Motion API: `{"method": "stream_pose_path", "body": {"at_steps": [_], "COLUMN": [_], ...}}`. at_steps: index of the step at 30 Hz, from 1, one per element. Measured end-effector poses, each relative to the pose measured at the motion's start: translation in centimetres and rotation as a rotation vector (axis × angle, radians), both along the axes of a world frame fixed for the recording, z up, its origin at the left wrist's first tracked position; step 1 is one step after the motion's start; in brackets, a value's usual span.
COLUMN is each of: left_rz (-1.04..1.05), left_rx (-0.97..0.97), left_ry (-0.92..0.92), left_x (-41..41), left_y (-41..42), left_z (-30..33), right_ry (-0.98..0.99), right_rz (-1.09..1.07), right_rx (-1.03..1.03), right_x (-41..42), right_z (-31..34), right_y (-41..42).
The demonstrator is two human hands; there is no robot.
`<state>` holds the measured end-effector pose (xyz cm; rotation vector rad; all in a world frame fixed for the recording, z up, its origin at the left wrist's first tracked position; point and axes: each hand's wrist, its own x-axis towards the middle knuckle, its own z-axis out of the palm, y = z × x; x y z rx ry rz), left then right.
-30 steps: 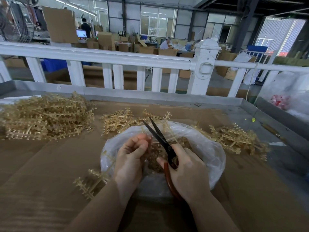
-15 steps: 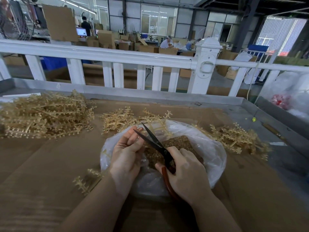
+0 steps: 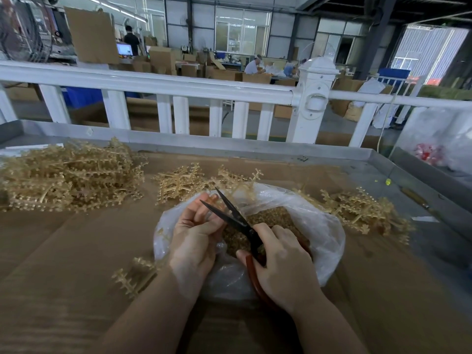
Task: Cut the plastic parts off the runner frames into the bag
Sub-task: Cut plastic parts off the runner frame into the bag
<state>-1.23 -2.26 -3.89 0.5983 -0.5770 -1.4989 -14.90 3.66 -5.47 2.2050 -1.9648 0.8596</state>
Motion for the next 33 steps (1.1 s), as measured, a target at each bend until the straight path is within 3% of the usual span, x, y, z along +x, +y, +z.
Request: {"method": "stream_pose_path", "body": {"at_steps": [23,33], "left_rz": [0.116,0.082], "left_rx": [-0.102,-0.119], "left_ry": [-0.028,0.074], "left_x": [-0.4,-0.3], "left_y": [-0.3,-0.2], "left_z": [-0.9,-1.0], "right_ry": [-0.011,0.025], "right_rz": [0.032,0.036], "right_rx": [-0.007,0.006], "right_x": [-0.2,-0.3], "right_z": [0.2,0.5], "right_y": [-0.2,-0.1]}}
